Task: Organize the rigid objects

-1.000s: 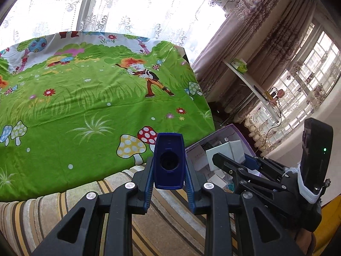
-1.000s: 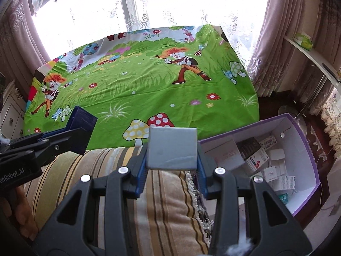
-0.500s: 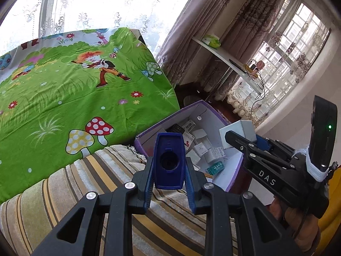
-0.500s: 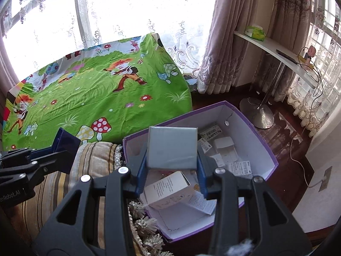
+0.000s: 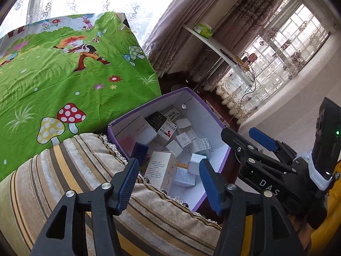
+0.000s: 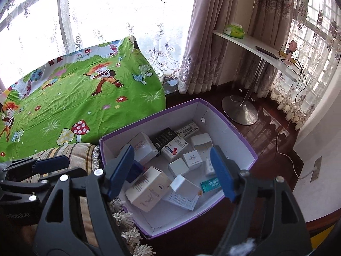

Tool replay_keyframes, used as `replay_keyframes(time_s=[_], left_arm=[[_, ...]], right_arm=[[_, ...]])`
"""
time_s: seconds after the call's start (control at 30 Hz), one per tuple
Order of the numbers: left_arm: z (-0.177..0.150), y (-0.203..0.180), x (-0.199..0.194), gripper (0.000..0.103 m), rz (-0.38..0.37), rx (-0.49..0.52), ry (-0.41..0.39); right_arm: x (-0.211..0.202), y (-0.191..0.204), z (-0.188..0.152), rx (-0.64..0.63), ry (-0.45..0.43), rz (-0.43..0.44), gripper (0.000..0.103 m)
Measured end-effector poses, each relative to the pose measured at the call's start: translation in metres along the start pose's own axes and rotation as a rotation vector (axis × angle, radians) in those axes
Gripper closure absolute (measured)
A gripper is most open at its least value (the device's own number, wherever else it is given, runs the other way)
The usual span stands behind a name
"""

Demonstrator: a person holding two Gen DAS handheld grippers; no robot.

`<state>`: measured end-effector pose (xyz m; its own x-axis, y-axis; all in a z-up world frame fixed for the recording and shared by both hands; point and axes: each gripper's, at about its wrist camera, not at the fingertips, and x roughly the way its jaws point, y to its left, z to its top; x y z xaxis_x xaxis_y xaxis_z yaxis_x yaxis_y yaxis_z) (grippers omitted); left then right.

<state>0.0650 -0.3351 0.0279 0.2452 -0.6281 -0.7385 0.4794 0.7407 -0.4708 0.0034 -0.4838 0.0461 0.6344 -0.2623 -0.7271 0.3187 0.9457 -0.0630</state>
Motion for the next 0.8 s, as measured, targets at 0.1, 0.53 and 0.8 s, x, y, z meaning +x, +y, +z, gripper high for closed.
replay_keyframes(time_s=[0.1, 0.53, 0.8], left_arm=[[-0.009, 0.003, -0.001, 0.035, 0.003, -0.041, 0.03], [-0.022, -0.002, 0.01, 0.021, 0.077, -0.025, 0.08], [-0.019, -0.007, 0.014, 0.013, 0.133, 0.028, 0.079]], right_arm=[[-0.002, -0.002, -0.004, 0.007, 0.018, 0.001, 0.023], [-0.004, -0.025, -0.028, 0.06, 0.071, -0.001, 0.021], [0.006, -0.029, -0.032, 0.074, 0.095, 0.016, 0.021]])
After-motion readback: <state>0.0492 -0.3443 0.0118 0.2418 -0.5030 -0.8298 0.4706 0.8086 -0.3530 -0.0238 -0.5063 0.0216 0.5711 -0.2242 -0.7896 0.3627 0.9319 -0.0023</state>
